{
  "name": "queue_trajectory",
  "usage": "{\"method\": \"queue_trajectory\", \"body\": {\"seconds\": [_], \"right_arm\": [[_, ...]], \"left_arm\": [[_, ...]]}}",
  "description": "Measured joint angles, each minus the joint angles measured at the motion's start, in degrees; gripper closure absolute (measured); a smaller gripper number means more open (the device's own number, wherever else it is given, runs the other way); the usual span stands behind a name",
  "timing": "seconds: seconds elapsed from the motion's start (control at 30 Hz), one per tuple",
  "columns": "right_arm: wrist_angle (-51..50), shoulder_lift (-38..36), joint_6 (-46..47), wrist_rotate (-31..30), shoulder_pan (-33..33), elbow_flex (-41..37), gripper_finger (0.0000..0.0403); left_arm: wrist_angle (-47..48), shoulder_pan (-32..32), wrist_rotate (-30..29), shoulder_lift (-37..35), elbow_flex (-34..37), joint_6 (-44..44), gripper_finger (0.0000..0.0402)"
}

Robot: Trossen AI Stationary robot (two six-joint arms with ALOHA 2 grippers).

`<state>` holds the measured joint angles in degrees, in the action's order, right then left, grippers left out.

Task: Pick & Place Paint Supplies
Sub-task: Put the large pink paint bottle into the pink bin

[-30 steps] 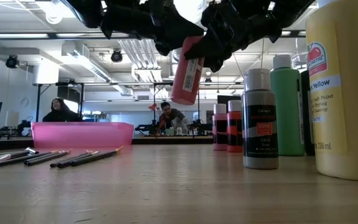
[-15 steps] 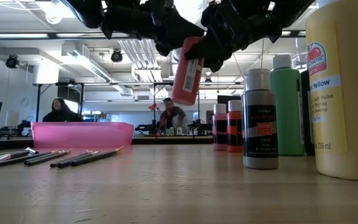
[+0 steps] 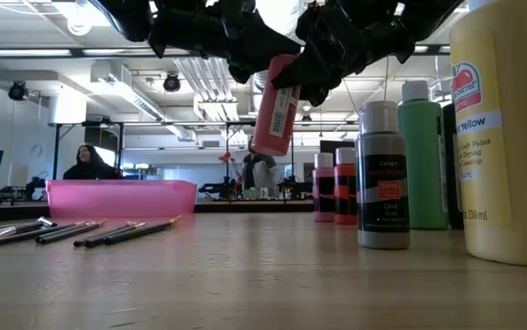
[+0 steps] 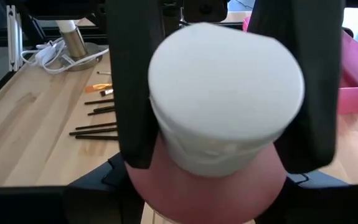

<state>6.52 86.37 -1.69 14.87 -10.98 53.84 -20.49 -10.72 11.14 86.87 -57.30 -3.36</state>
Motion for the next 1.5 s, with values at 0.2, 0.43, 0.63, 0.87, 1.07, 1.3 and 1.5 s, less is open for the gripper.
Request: {"method": "queue_trajectory", "body": {"seconds": [0.2,0.43,0.63,0.87,1.07,1.3,1.5], "right_arm": [[-1.45,0.0,0.83,0.03,-0.08,0.02,0.0174],[-2.11,-0.07,0.83,0.17,-0.17,0.09,0.0145],[-1.23,-0.12,0.74,-1.58,-0.28,0.13,0.0123],[-2.97,-0.13,1.59,-5.76,-0.68,0.11,0.0103],[-2.93,-0.13,3.19,-7.94,-1.75,0.11,0.0092],[-1.96,-0.11,4.76,-9.18,-5.78,0.04,0.0096],[2.48,-0.09,4.76,-9.09,-11.04,0.04,0.0118]], "left_arm": [[3.23,-0.01,-0.18,-1.51,0.02,-1.38,0.0276],[9.31,-0.05,-1.73,-5.63,0.24,-2.7,0.0276],[14.03,0.0,-9.24,-8.42,0.24,-5.9,0.0276],[22.41,-1.81,-22.07,-16.31,0.27,-7.98,0.0276],[31.21,-4.76,-24.82,-23.16,0.46,-7.42,0.0276],[31.36,-12.49,-27.11,-28.67,4.46,-7.29,0.0276],[21.19,-23.58,-21.86,-29.33,10.75,-5.15,0.0276]]}}
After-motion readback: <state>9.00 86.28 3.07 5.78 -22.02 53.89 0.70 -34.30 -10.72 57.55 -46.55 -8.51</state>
